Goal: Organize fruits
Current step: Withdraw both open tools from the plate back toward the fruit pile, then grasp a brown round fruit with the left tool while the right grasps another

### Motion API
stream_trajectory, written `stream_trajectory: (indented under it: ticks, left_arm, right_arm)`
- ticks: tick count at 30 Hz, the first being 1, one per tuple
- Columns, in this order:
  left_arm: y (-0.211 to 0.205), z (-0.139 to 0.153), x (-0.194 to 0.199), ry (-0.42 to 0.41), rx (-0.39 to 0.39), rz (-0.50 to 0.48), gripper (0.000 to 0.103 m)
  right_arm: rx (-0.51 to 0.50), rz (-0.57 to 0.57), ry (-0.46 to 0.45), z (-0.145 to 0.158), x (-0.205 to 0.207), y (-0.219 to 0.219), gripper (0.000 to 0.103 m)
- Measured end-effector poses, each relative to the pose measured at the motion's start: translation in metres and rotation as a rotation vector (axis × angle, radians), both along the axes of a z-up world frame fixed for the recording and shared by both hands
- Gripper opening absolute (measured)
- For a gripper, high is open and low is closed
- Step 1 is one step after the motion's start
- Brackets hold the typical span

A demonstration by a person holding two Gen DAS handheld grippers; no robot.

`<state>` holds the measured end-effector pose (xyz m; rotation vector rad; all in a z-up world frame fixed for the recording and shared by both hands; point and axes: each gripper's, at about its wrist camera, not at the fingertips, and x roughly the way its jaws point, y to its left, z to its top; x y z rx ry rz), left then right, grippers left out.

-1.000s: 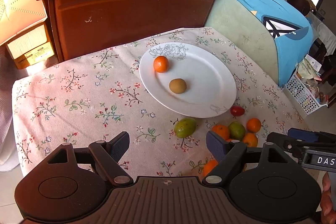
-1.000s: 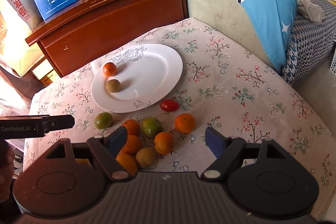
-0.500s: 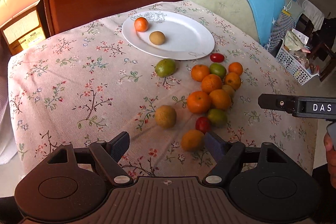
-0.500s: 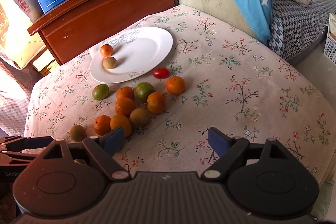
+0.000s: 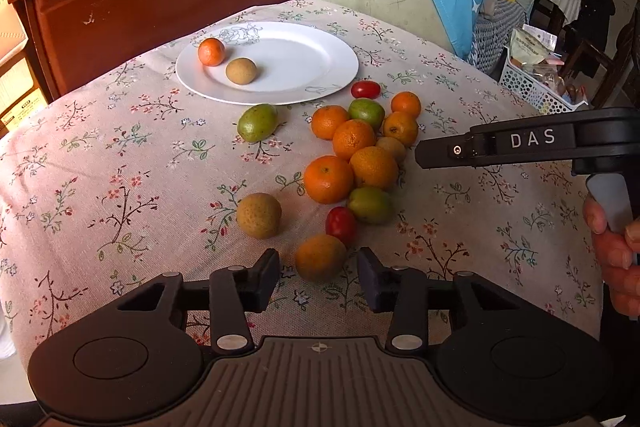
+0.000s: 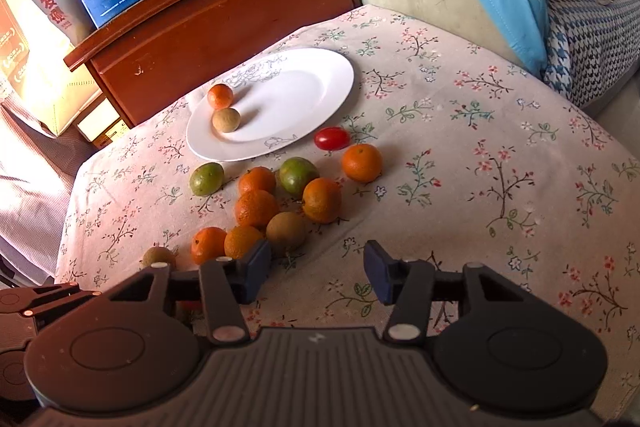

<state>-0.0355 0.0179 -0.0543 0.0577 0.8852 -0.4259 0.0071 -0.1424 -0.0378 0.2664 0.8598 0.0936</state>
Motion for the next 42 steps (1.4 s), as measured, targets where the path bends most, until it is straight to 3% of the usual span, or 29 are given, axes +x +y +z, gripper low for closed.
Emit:
stream_trajectory:
  ticks: [7,25,28,37,42]
  left_arm:
    - [0.0,-0.002,0.003,-0.01,-0.017,-0.004,0.029]
    - [-0.005,-0.004,0.001,-0.049,0.011,-0.015,0.025]
    - [-0.003,-0.004,0.001,-0.046,-0.003,-0.008,0.024]
    - [0.001,-0.001,0.001,-0.04,-0.009,0.018,0.024]
    - [0.007,0.009,0.001,-0.041,-0.058,0.044,0.024]
  right_arm:
    - [-0.021,0.023,0.009,-0.016,0.007,0.012,0.035]
    - [0.012,0.053,-0.041,-0.022,0.019,0.026,0.035]
    - [0.023,0.046,-0.038,-0.022,0.02,0.024,0.027]
    - [0.025,0.051,-0.059,-0.014,0.016,0.023,0.027]
    - [0.03,0.04,-0.068,-0.008,0.012,0.02,0.027]
